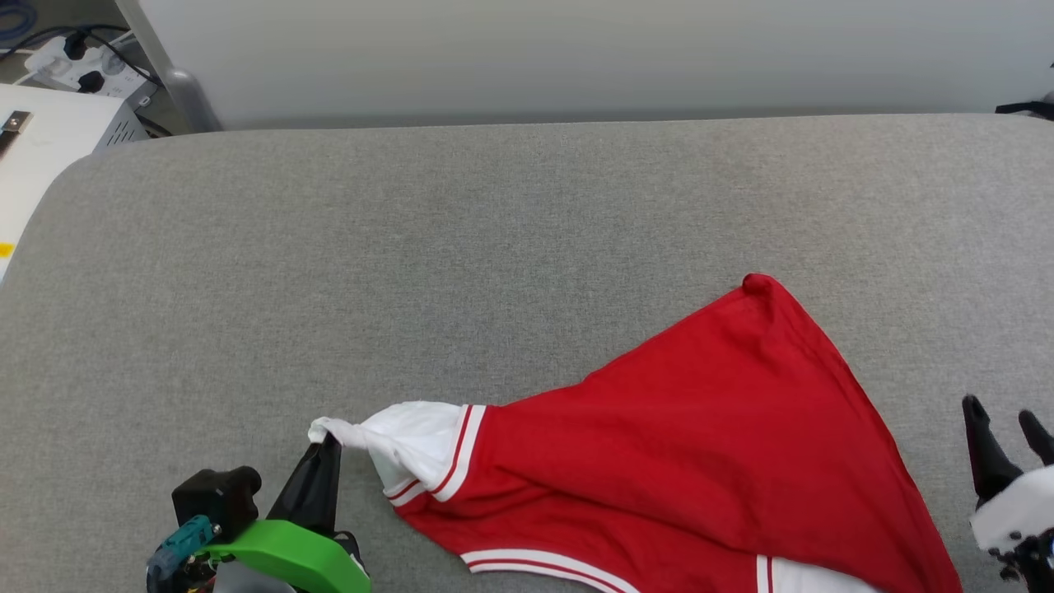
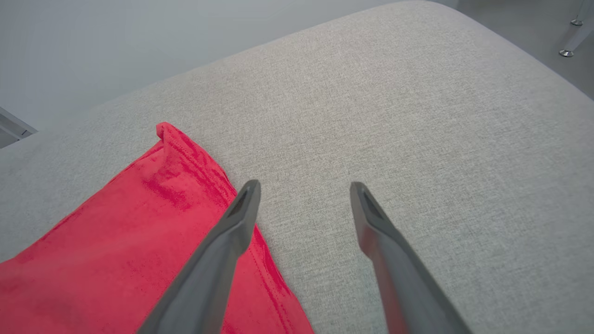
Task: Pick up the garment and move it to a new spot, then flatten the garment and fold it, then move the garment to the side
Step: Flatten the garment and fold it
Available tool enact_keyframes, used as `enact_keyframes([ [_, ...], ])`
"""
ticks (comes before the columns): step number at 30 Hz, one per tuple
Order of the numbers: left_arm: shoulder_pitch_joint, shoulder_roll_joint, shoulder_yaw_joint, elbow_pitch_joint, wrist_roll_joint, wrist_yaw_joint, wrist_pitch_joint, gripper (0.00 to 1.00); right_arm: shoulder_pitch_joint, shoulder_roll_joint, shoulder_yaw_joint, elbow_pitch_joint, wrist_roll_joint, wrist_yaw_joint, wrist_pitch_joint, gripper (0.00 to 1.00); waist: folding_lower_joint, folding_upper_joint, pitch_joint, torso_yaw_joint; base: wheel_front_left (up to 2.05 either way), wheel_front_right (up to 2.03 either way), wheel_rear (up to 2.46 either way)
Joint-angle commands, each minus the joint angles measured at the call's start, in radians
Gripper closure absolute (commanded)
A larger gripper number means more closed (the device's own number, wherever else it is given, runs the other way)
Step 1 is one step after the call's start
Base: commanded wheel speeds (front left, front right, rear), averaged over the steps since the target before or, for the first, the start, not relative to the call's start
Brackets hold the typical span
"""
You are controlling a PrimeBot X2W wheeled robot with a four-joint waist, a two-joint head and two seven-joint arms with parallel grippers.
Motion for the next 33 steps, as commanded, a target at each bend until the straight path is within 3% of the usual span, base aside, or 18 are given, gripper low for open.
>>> enact_keyframes([
  [1, -0.024, 0.009, -0.001, -0.006, 0.006, 0.005, -0.005, 1.00, -0.050, -0.012, 0.019, 0.019, -0.001, -0.001, -0.022, 0.00, 0.0001, -0.0001, 0.013, 0.002, 0.00, 0.00, 0.00],
  [5, -0.053, 0.005, -0.014, -0.011, 0.013, 0.001, -0.006, 1.00, -0.196, -0.083, 0.117, 0.093, 0.020, -0.001, -0.014, 0.00, 0.0001, -0.0001, 0.044, 0.021, 0.00, 0.00, 0.00],
  [6, -0.082, -0.002, -0.029, -0.010, 0.020, -0.006, -0.007, 1.00, -0.300, -0.150, 0.196, 0.137, 0.055, -0.001, 0.059, 0.00, 0.0001, -0.0001, 0.073, 0.042, 0.00, 0.00, 0.00],
  [7, -0.093, -0.005, -0.035, -0.008, 0.021, -0.010, -0.007, 1.00, -0.338, -0.178, 0.233, 0.155, 0.072, -0.001, 0.106, 0.00, 0.0001, -0.0001, 0.083, 0.050, 0.00, 0.00, 0.00],
  [15, -0.174, -0.026, -0.076, 0.006, 0.034, -0.037, -0.013, 1.00, -0.556, -0.321, 0.442, 0.227, 0.208, -0.001, 0.462, 0.00, 0.0001, -0.0001, 0.152, 0.117, 0.00, 0.00, 0.00],
  [20, -0.214, -0.043, -0.095, 0.015, 0.042, -0.047, -0.028, 1.00, -0.645, -0.360, 0.550, 0.257, 0.228, -0.001, 0.544, 0.00, 0.0001, -0.0001, 0.197, 0.148, 0.00, 0.00, 0.00],
  [32, -0.255, -0.071, -0.128, 0.026, 0.051, -0.056, -0.055, 1.00, -0.690, -0.363, 0.759, 0.444, 0.322, -0.001, 0.537, 0.00, 0.0001, -0.0001, 0.248, 0.176, 0.00, 0.00, 0.00],
  [33, -0.254, -0.071, -0.128, 0.027, 0.050, -0.055, -0.056, 1.00, -0.685, -0.364, 0.774, 0.455, 0.334, -0.001, 0.549, 0.07, 0.0001, -0.0001, 0.247, 0.175, 0.00, 0.00, 0.00],
])
